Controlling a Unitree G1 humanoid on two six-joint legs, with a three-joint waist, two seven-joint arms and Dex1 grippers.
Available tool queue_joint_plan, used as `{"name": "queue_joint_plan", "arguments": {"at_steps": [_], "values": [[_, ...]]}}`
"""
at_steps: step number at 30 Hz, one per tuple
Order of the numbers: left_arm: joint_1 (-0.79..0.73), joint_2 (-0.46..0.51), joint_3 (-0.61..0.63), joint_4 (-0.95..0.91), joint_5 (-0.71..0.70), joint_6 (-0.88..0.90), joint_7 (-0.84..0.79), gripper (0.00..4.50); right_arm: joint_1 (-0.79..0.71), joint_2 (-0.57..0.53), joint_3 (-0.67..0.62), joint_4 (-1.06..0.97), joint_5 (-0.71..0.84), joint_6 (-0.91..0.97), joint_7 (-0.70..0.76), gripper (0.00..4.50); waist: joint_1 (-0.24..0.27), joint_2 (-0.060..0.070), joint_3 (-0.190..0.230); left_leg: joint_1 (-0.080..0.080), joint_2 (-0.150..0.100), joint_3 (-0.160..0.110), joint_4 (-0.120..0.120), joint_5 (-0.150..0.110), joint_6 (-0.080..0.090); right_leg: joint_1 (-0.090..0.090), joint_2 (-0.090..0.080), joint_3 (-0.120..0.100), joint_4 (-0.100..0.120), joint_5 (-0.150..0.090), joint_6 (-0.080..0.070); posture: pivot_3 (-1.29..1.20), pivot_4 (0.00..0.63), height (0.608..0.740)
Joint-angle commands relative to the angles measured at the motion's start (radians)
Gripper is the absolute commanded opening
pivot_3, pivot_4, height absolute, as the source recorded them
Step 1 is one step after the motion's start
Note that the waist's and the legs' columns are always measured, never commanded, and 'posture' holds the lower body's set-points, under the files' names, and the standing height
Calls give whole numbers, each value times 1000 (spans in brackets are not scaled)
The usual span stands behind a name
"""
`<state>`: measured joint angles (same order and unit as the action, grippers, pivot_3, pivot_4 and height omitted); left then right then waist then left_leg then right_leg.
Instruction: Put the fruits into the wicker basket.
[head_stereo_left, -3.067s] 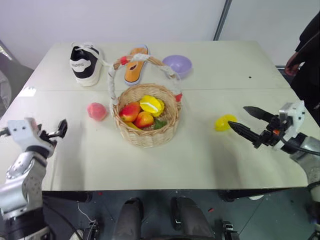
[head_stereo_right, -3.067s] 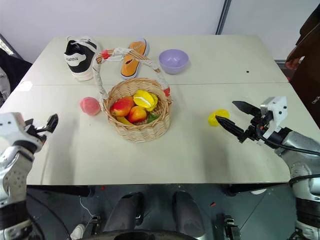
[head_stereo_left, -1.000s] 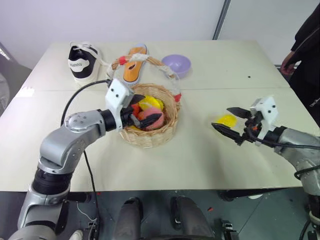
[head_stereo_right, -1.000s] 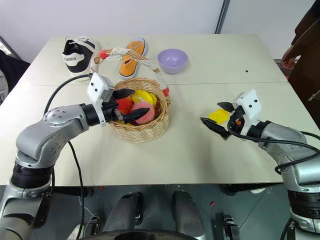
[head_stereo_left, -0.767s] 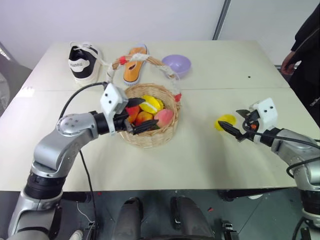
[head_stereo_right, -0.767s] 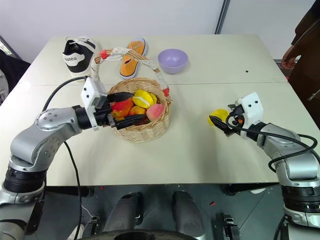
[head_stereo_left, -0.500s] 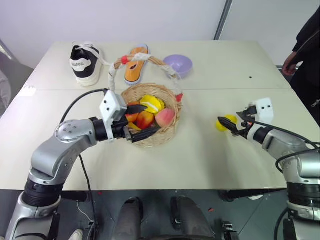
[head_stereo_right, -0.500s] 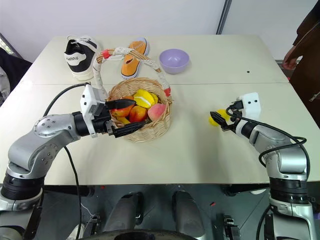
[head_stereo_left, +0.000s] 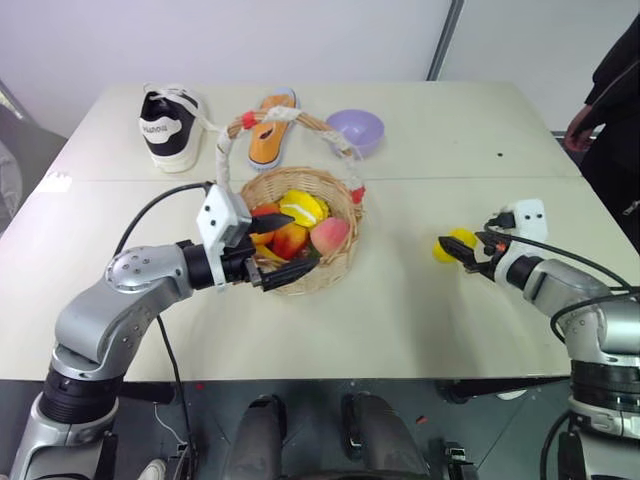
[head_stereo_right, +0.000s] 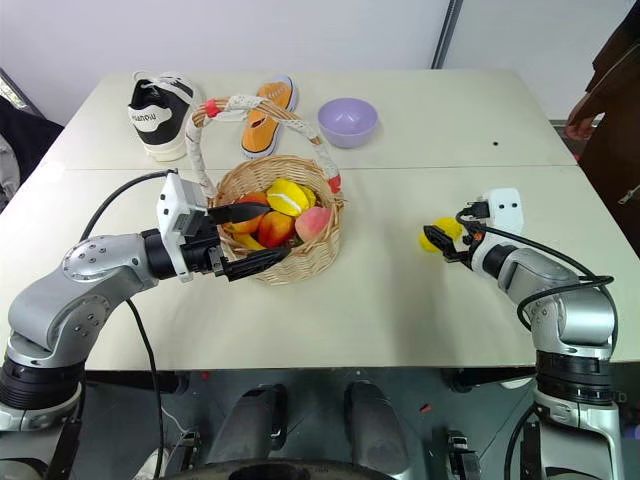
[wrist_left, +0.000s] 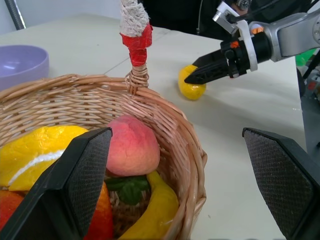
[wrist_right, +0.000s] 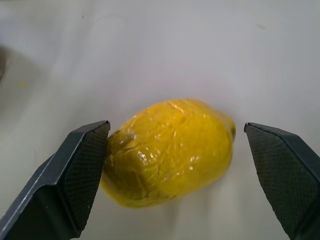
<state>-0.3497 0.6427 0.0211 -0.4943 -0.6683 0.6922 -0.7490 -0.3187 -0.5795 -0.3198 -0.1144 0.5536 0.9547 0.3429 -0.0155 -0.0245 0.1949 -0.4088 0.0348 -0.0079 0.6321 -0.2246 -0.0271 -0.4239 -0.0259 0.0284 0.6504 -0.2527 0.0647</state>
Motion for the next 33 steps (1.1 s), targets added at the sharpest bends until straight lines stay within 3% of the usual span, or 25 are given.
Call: {"name": "queue_joint_plan", "arguments": {"at_steps": [1,6,9,11,20,25,30,33], "values": [[-20,-5,15,-21,-19,-2,2,4454,-20,36,-62,-37,49,73,-47,4500,0,0,0,0,0,0,0,0,0,0,0,0,0,0,0,0,150,740],[-23,-8,15,-18,-15,-6,0,4454,-39,94,-103,-41,94,95,-80,4500,0,0,0,0,0,0,0,0,0,0,0,0,0,0,0,0,150,740],[-20,-6,19,-18,-13,-8,-2,4500,-46,104,-115,-44,111,98,-83,3637,-1,0,0,0,0,0,0,0,0,0,0,0,0,0,0,0,150,740],[-12,-3,32,-21,-17,-15,-4,4500,-45,97,-112,-51,115,92,-76,2771,-1,0,0,0,0,0,0,0,0,0,0,0,0,0,0,0,150,740],[75,42,149,-17,-29,-37,-19,4500,-32,50,-62,-84,85,33,-18,2771,-4,0,0,0,0,0,-1,0,0,0,0,0,0,0,0,0,150,740],[187,86,296,6,-52,-38,-36,4500,-8,-64,-5,-155,40,-50,90,2771,-4,1,0,0,0,0,-1,0,0,-1,0,0,0,-2,-3,0,150,740],[267,100,356,-1,-72,-67,-76,4500,-8,-109,19,-125,2,-93,127,2771,-2,1,0,0,1,0,-1,0,0,-1,0,0,-1,-2,-3,0,150,740],[275,91,357,-40,-103,-81,-85,4500,6,-125,61,-113,-29,-103,151,3596,2,1,0,0,1,1,0,0,0,0,-1,0,-1,-2,-4,0,150,740]]}}
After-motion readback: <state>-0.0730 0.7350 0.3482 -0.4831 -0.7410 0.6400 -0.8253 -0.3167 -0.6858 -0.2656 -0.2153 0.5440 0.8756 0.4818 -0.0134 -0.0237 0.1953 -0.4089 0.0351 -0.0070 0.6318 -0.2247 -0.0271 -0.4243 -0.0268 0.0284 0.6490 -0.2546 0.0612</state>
